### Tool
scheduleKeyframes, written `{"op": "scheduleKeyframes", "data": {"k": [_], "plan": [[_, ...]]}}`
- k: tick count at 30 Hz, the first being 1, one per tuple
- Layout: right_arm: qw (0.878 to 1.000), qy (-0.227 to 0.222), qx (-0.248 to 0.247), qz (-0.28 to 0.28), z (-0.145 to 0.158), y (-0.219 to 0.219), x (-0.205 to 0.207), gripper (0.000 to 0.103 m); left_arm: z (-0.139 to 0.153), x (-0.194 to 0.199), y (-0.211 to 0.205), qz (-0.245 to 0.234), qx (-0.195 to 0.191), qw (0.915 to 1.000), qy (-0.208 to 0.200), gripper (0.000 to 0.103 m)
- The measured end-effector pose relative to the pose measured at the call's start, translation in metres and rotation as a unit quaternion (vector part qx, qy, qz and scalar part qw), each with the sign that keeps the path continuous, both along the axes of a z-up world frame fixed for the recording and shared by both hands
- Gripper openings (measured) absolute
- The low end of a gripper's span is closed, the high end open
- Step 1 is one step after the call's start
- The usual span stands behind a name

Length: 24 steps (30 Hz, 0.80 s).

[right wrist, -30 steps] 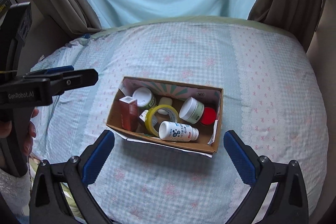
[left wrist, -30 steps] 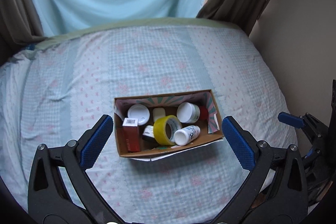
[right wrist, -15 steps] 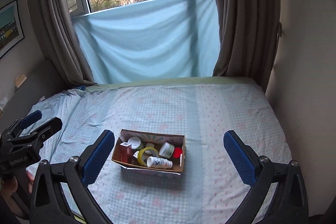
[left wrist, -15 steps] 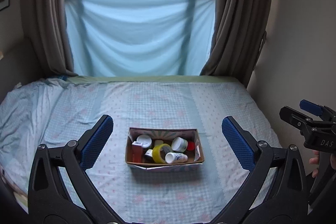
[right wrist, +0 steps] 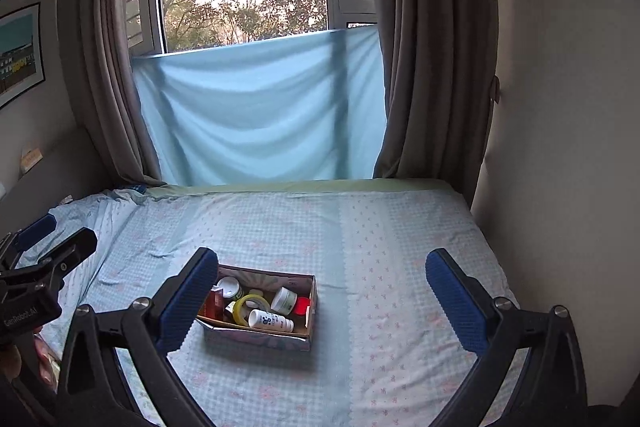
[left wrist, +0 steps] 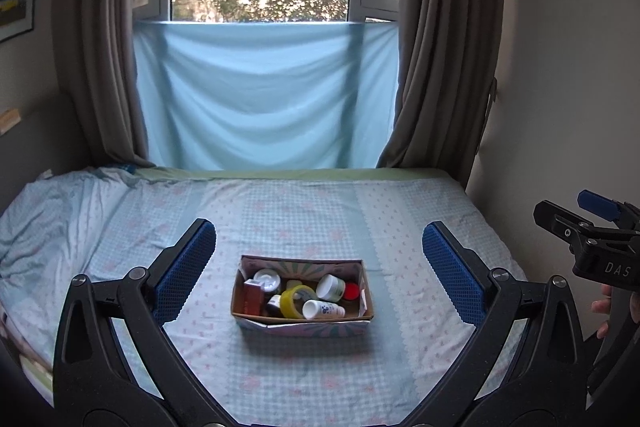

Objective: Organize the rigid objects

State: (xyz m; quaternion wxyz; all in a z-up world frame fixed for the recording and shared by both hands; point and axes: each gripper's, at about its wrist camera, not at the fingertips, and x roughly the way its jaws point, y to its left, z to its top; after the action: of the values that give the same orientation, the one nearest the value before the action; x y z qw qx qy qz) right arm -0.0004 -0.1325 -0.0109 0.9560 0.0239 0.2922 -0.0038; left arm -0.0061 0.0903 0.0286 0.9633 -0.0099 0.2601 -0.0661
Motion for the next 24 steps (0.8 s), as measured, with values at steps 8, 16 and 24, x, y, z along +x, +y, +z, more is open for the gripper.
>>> {"op": "scheduleKeyframes", "data": {"k": [8, 16, 24], "plan": [[1.000, -0.009, 0.000, -0.001, 0.0029, -0.0069, -0.0048, 0.103, 0.0031, -0.0057, -0.0046, 0.007, -0.001, 0.9999, -0.007, 0.103], [1.000, -0.013, 0.001, 0.002, 0.0028, -0.0074, -0.0052, 0.103, 0.0041, -0.0074, -0.0034, 0.014, 0.000, 0.9998, -0.013, 0.103], [1.000, -0.014, 0.002, 0.003, 0.0036, -0.0075, -0.0043, 0.103, 0.0036, -0.0037, -0.0026, 0.015, 0.005, 0.9998, -0.014, 0.103]]}}
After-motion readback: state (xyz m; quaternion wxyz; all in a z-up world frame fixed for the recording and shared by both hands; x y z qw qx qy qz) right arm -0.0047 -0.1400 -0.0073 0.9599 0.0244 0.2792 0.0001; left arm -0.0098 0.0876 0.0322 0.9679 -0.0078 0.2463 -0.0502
